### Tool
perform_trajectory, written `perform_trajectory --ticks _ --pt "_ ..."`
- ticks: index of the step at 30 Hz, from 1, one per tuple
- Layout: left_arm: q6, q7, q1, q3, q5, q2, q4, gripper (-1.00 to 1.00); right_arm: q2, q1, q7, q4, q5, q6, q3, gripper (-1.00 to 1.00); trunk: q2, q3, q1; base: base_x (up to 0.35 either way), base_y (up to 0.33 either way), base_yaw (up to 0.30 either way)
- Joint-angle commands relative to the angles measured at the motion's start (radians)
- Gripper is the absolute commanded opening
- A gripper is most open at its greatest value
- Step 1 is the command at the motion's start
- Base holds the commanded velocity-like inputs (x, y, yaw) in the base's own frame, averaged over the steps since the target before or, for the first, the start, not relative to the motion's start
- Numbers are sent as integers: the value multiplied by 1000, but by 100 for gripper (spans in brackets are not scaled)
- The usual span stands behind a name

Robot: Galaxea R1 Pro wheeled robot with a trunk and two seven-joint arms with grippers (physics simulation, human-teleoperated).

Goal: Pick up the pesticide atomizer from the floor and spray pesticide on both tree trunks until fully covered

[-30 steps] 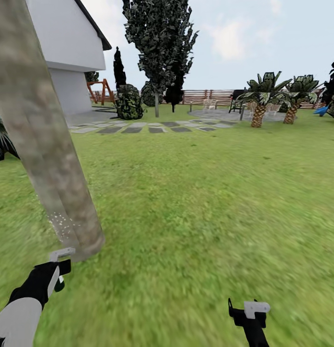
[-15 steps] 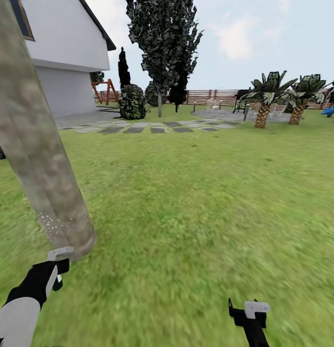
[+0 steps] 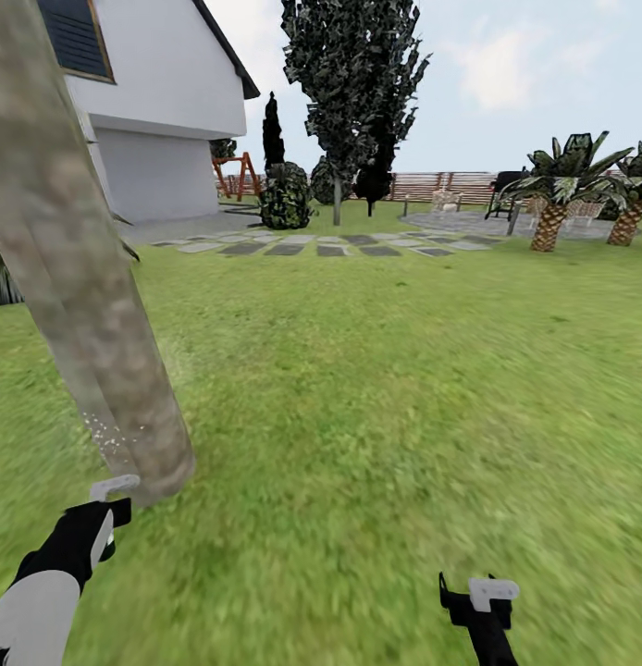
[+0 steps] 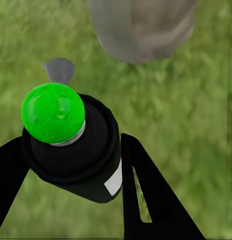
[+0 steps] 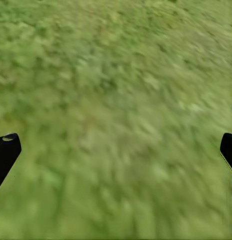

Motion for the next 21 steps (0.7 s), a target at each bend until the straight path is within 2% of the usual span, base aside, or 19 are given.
perform_trajectory --ticks 1,9,13,18,21 --pt "4 -2 -1 2 -4 -1 -1 -100 0 -1 -7 2 11 -2 -3 100 0 -1 0 19 -268 4" --pt "4 -3 -1 6 -2 0 -4 -100 0 -1 -7 2 11 -2 -3 100 0 -1 0 2 -273 18" --pt "3 -2 -1 7 -2 0 -4 -100 1 -1 -7 2 11 -2 -3 100 0 -1 0 33 -271 245" --pt "2 -2 -1 5 -2 -3 -3 -100 1 -1 -6 2 11 -2 -3 100 0 -1 0 194 -223 269" --pt "2 -3 -1 4 -2 -5 -3 -100 0 -1 -6 2 11 -2 -3 100 0 -1 0 246 -181 63"
